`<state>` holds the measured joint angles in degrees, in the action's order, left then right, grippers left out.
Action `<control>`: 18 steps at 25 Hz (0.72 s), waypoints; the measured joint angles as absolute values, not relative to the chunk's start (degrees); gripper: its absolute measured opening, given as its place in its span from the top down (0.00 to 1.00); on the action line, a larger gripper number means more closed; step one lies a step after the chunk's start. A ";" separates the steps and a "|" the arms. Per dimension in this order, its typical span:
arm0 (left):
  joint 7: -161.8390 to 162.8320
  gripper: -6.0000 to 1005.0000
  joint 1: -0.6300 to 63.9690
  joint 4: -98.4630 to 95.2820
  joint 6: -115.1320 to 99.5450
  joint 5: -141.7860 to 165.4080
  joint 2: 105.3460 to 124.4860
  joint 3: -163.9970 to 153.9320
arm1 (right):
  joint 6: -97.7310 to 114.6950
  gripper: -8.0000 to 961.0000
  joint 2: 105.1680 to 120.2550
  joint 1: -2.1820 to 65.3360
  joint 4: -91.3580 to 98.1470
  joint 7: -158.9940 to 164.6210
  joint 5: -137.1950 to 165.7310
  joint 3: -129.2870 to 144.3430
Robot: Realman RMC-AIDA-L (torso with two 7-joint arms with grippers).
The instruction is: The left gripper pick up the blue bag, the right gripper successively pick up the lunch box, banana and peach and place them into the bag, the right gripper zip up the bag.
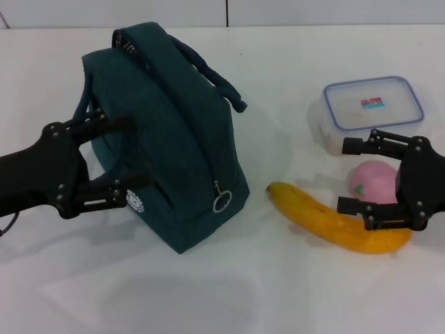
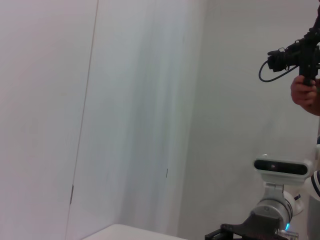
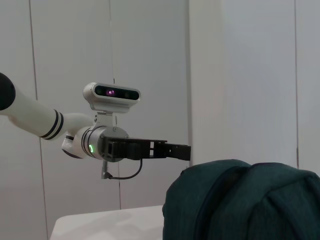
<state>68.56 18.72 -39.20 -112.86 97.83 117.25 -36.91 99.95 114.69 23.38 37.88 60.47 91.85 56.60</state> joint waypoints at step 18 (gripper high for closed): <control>76.00 0.11 19.76 -39.65 -109.10 97.01 117.43 -27.91 | 98.61 0.11 114.65 23.60 37.88 60.53 91.84 56.60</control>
